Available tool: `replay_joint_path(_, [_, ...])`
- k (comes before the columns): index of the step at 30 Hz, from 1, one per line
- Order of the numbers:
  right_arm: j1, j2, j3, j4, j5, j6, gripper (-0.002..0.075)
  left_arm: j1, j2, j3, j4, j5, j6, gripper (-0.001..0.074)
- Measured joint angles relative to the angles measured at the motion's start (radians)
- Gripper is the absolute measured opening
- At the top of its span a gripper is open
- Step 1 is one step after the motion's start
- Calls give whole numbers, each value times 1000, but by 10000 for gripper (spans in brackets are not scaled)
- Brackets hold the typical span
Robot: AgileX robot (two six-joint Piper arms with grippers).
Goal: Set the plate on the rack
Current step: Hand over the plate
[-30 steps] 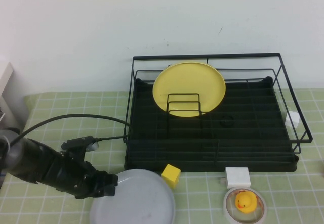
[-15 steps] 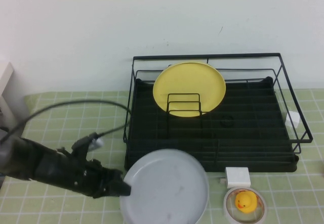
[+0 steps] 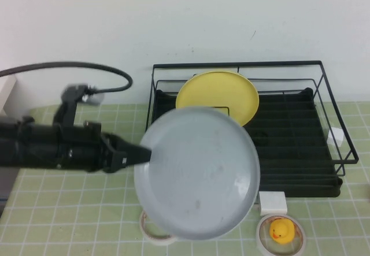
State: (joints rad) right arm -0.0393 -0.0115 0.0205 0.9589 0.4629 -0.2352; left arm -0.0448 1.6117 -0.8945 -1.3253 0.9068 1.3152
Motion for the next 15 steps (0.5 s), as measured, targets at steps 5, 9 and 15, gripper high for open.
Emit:
replay_joint_path(5, [0, 80, -125, 130, 70, -278, 10, -117, -218, 5, 26, -166, 49, 6])
replay_joint_path(9, [0, 301, -298, 147, 122, -463, 11, -208, -305, 5, 26, -232, 69, 6])
replay_joint_path(15, [0, 616, -611, 147, 195, -689, 139, -304, -354, 12, 28, -326, 71, 6])
